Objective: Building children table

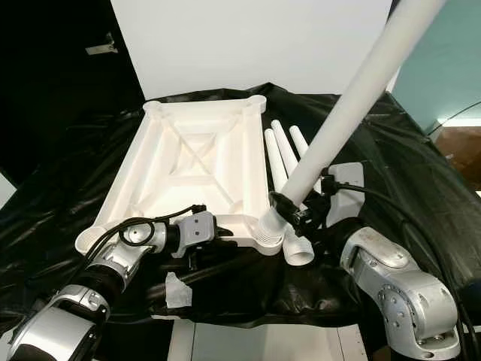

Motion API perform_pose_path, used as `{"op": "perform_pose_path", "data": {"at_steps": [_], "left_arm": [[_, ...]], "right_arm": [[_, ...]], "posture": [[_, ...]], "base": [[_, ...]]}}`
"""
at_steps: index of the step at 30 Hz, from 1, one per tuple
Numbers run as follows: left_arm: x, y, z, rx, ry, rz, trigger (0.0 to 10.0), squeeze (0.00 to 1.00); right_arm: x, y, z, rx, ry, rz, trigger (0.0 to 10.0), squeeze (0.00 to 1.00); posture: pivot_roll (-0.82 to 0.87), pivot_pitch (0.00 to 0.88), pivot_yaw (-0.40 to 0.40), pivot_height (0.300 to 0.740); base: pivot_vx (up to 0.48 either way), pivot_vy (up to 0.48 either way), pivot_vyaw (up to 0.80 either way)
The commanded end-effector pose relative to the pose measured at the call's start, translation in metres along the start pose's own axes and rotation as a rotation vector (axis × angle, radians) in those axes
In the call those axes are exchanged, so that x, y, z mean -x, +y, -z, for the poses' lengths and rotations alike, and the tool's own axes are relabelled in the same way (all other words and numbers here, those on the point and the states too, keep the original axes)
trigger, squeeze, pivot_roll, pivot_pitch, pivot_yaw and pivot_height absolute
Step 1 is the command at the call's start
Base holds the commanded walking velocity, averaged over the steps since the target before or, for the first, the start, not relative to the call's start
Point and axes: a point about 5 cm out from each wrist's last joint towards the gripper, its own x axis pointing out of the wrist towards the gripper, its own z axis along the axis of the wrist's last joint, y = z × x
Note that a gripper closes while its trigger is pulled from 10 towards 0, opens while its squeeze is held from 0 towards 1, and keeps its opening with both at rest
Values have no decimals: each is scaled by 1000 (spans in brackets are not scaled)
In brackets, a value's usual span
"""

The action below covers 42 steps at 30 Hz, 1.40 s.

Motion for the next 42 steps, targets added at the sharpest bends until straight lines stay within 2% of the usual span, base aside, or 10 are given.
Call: {"op": "perform_pose_path", "data": {"at_steps": [1,8,13,22,35,42], "left_arm": [[-7,-16,21,84,83,-46,10000,0],[-7,-16,22,85,84,-49,10000,0],[-8,-16,22,87,82,-54,10000,0],[-7,-17,22,89,82,-51,10000,0],[-5,-17,23,90,88,-55,10000,0],[-5,-17,24,91,88,-55,10000,0]], "right_arm": [[-4,6,22,-86,134,-52,10000,0],[-3,1,16,-61,167,-70,10000,0],[2,-6,13,55,235,-90,10000,0],[9,-9,17,161,325,-162,10000,0],[6,-6,20,217,376,-280,10000,0],[6,-10,15,227,381,-298,10000,0]], "posture": [[-185,33,40,740],[-183,29,35,740],[-183,28,29,740],[-181,32,31,740],[-164,33,32,740],[-164,34,34,740]], "base": [[0,0,0],[0,0,0],[0,0,0],[0,0,0],[0,0,0],[0,0,0]]}}
